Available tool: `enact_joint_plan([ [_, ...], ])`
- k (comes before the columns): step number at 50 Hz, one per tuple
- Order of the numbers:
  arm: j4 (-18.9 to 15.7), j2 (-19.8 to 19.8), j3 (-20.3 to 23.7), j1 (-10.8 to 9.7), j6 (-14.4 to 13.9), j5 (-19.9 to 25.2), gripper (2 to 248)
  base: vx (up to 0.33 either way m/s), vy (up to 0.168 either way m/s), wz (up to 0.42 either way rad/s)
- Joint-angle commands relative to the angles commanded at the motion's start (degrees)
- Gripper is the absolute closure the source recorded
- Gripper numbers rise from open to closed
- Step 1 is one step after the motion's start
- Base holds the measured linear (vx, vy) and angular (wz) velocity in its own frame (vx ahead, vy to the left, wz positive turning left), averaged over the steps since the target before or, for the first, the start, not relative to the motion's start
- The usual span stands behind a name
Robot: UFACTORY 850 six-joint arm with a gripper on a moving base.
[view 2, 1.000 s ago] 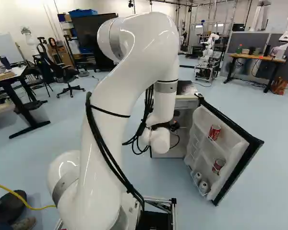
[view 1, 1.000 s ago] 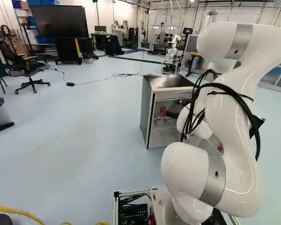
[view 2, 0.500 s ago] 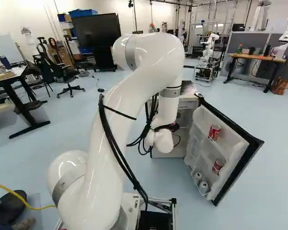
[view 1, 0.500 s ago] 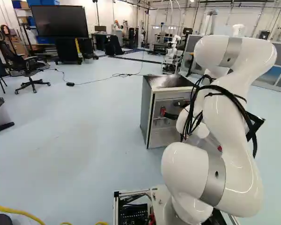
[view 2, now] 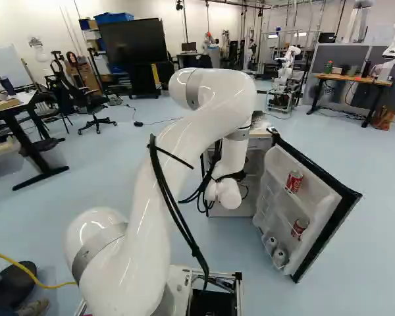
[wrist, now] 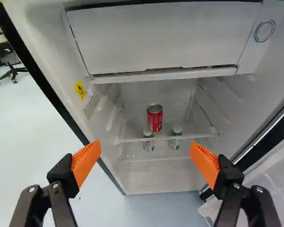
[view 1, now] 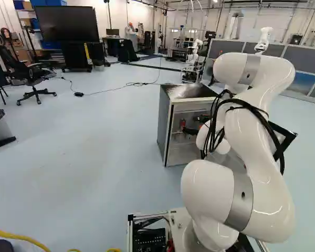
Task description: Grab a drink from the fridge
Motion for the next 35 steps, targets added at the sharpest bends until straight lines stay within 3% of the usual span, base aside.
enact_joint_plan([
  [35, -0.3, -11.2, -13.2, 1.5, 0.0, 0.0, 3, 0.000, 0.000, 0.000],
])
